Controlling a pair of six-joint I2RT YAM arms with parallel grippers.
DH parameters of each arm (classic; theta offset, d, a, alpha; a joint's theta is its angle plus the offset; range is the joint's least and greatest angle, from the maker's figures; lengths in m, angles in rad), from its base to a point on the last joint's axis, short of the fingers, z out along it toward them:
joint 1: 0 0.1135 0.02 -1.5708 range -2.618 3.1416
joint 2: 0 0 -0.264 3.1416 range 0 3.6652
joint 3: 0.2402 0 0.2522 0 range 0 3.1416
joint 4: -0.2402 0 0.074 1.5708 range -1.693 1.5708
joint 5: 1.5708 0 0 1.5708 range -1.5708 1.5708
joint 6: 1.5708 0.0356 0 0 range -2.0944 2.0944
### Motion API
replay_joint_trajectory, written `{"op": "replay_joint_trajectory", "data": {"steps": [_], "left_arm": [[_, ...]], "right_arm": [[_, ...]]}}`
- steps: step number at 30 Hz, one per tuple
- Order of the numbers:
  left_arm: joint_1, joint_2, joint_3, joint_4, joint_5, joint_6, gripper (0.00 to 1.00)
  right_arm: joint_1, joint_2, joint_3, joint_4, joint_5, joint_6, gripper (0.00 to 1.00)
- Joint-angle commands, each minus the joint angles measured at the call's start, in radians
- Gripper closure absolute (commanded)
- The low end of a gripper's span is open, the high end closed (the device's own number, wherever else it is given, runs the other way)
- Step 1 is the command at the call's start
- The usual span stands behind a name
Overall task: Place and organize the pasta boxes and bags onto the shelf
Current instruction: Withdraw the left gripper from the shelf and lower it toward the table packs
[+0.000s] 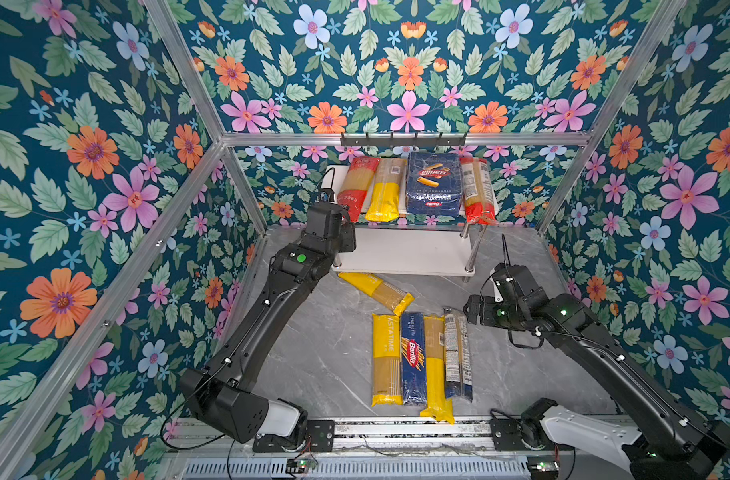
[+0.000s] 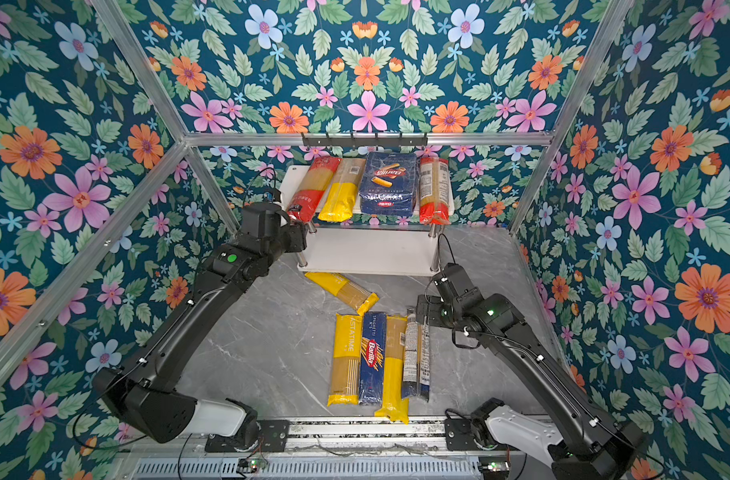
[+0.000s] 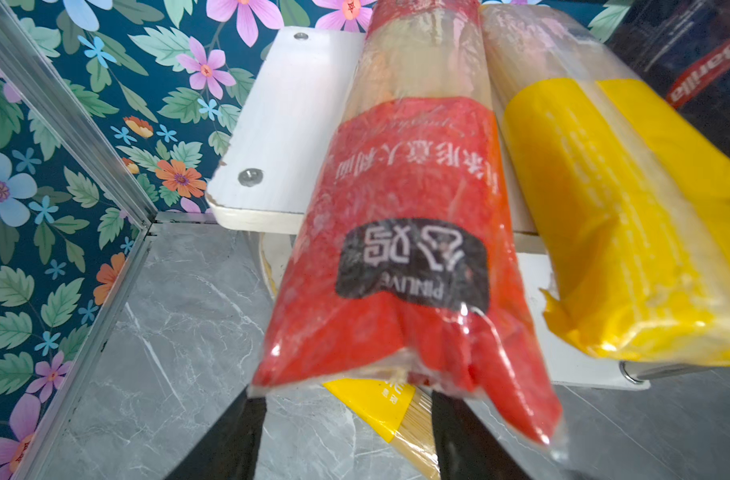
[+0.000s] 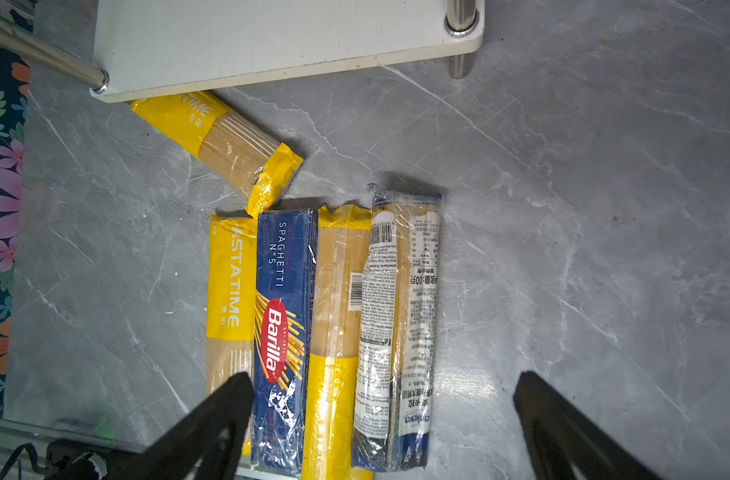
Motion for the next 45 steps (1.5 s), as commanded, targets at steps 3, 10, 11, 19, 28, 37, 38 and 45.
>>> {"op": "replay_joint_trajectory", "data": {"steps": [3, 10, 11, 19, 28, 37, 38, 45], "left_arm": [[0.01, 0.004, 0.025, -0.004, -0.033, 0.018, 0.35], [0.01, -0.092, -0.016, -0.051, -0.068, -0.008, 0.06], [0.009, -0.114, -0.029, -0.056, -0.072, -0.012, 0.02], [0.01, -0.279, -0.188, -0.113, -0.078, -0.061, 0.0], [0.009, -0.496, -0.544, -0.076, 0.003, -0.199, 0.0], [0.009, -0.587, -0.757, -0.037, 0.096, -0.283, 0.01], [0.009, -0.589, -0.77, -0.03, 0.104, -0.287, 0.01], [0.009, -0.612, -0.852, 0.032, 0.157, -0.31, 0.02]], "right_arm": [[0.001, 0.004, 0.007, 0.008, 0.01, -0.001, 0.01], [0.001, 0.042, 0.016, -0.018, 0.03, -0.011, 0.01], [0.002, 0.049, 0.016, -0.016, 0.028, -0.012, 0.01], [0.05, 0.102, 0.01, 0.036, 0.002, -0.014, 0.01], [0.144, 0.215, -0.007, 0.098, -0.031, 0.005, 0.01], [0.24, 0.284, -0.078, 0.126, 0.009, 0.104, 0.01], [0.245, 0.286, -0.088, 0.124, 0.014, 0.114, 0.01], [0.252, 0.24, -0.233, 0.177, -0.006, 0.188, 0.01]]}}
